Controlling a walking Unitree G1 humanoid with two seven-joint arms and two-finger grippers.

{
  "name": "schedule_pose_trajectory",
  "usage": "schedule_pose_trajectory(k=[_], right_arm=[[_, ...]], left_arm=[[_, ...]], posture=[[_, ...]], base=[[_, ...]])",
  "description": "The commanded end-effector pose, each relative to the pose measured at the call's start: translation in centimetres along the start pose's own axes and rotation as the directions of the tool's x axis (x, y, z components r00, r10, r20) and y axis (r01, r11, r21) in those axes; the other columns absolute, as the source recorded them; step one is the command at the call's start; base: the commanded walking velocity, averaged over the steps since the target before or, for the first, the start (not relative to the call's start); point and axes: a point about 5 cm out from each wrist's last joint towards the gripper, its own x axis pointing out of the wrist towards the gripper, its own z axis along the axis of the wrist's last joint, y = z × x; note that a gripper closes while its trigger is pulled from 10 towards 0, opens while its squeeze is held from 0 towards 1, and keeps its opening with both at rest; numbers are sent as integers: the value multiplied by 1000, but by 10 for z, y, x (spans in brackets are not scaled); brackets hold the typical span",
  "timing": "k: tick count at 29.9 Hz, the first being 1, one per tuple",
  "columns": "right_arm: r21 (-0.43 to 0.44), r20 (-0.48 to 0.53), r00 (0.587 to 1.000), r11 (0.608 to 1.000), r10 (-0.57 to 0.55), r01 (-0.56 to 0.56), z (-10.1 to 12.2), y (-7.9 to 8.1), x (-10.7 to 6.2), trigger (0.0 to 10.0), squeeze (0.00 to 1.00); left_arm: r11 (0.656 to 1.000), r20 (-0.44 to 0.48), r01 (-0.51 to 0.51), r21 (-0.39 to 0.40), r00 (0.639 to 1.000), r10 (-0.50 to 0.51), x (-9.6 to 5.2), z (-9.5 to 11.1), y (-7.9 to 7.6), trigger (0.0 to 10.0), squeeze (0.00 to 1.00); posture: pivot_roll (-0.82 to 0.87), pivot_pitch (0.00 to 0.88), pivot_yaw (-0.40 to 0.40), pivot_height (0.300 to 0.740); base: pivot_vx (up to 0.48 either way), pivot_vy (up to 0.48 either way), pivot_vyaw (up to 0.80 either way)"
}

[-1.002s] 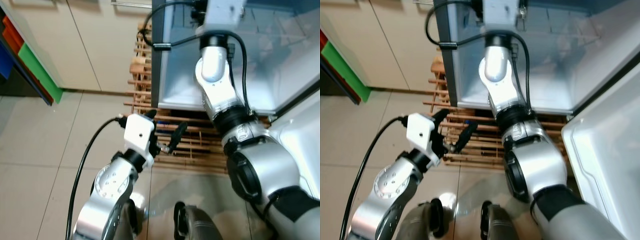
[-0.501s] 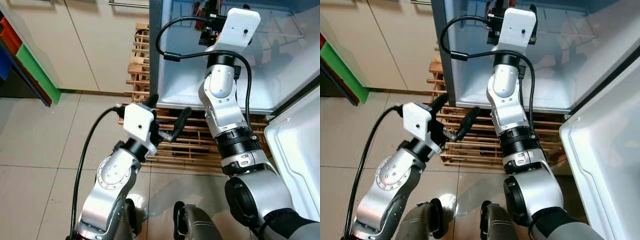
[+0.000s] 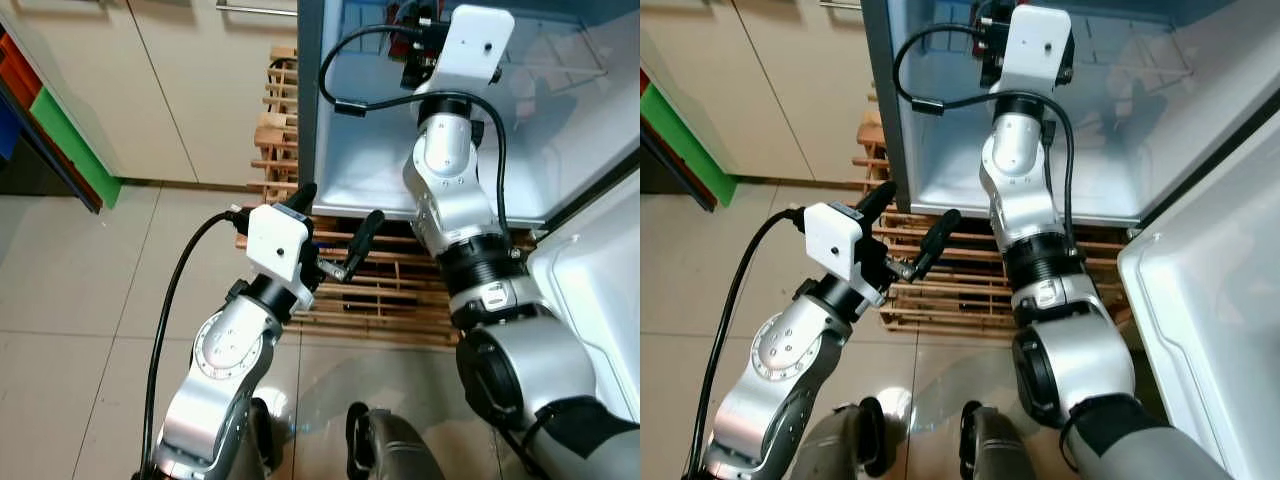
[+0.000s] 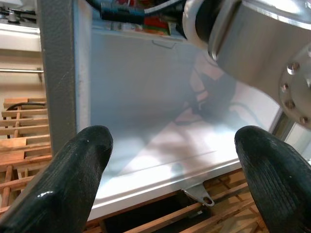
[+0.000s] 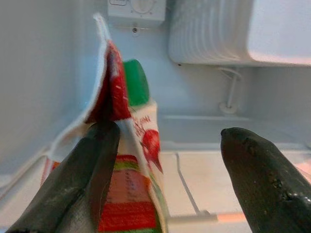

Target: Restocking fridge

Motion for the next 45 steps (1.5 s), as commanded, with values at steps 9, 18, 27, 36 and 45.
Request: schedule_pose_trajectory(k=[9,18,27,36,45], right_arm=[[-105,-21,999,993,42,-44,-3,6,11,10000,0],[-416,-34,994,903,100,-105,-15,0,14,10000,0],[-650,-1,997,758,81,-62,-11,-21,25,10000,0],[-616,3,995,784,103,-80,-12,-19,23,10000,0],[-514,41,996,856,77,-45,-15,-19,14,10000,0]], left_arm=[[1000,-18,-13,5,1000,13,-7,1,-1,10000,0],[1000,-34,-22,-3,999,22,-10,-1,-2,10000,0],[1000,-48,-28,-14,998,27,-10,-4,-2,10000,0],[999,-60,-35,-26,998,33,-8,-8,0,10000,0],[999,-55,-30,-36,998,28,-5,-8,1,10000,0]], posture=[[110,275,-71,732],[118,281,-74,732],[109,279,-78,732],[89,268,-77,732],[62,251,-70,732]], base=[[0,0,0],[0,0,0],[0,0,0],[0,0,0],[0,0,0]])
